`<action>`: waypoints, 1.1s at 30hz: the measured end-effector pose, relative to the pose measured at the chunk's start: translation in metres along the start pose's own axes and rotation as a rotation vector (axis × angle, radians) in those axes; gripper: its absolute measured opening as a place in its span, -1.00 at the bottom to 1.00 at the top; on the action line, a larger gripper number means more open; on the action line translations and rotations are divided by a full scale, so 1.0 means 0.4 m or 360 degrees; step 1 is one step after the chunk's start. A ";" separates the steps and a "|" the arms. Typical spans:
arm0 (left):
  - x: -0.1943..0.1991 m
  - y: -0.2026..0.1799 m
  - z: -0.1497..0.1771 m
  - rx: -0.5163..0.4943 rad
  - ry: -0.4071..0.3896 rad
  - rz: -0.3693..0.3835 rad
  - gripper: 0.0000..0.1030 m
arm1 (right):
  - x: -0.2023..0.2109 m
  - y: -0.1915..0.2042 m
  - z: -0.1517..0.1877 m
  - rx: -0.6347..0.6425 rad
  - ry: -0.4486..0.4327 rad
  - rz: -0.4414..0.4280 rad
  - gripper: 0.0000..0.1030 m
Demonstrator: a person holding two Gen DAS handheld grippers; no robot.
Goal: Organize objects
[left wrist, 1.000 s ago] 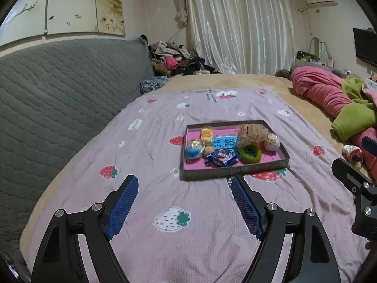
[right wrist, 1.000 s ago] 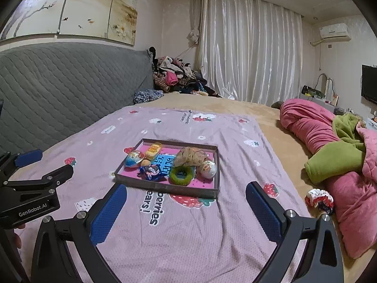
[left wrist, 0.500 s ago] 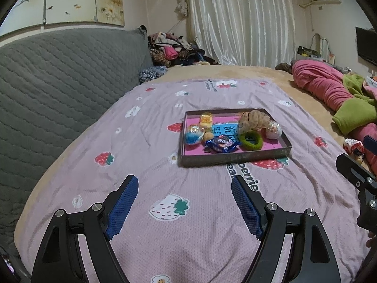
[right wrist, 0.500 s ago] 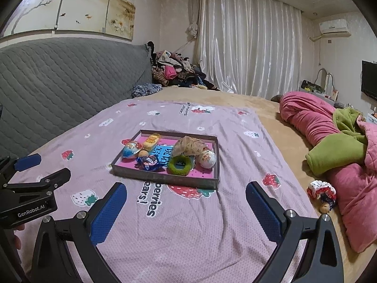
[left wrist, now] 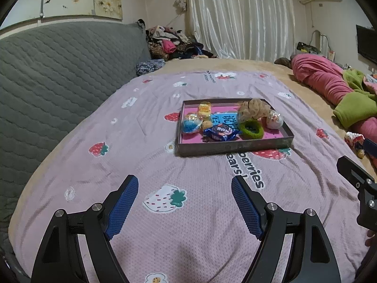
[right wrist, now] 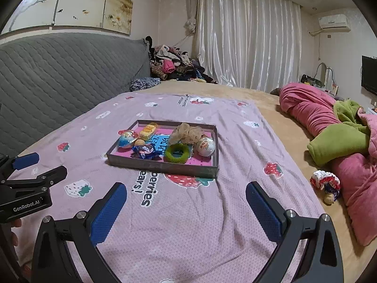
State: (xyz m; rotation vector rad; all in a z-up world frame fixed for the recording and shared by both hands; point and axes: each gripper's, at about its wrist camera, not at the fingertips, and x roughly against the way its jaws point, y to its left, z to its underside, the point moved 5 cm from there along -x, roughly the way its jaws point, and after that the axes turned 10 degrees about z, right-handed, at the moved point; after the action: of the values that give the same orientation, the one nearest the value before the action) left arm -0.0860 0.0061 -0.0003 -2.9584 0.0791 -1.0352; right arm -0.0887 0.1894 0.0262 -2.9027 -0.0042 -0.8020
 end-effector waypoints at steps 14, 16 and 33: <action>-0.070 0.013 0.052 0.0045 0.0022 0.0013 0.60 | -0.038 -0.015 0.053 -0.0024 0.0011 -0.0003 0.98; -0.078 0.016 0.059 0.0041 -0.0001 0.0003 0.60 | -0.044 -0.015 0.061 -0.0025 0.0012 -0.0003 0.98; -0.125 0.005 0.100 0.0022 -0.0044 0.0072 0.60 | -0.100 -0.025 0.136 -0.0051 0.0081 -0.0012 0.98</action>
State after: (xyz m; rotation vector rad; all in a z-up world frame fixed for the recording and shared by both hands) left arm -0.1002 0.0061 -0.0628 -2.9432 0.1377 -0.9853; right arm -0.0958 0.2073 -0.0392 -2.9128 0.0030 -0.8850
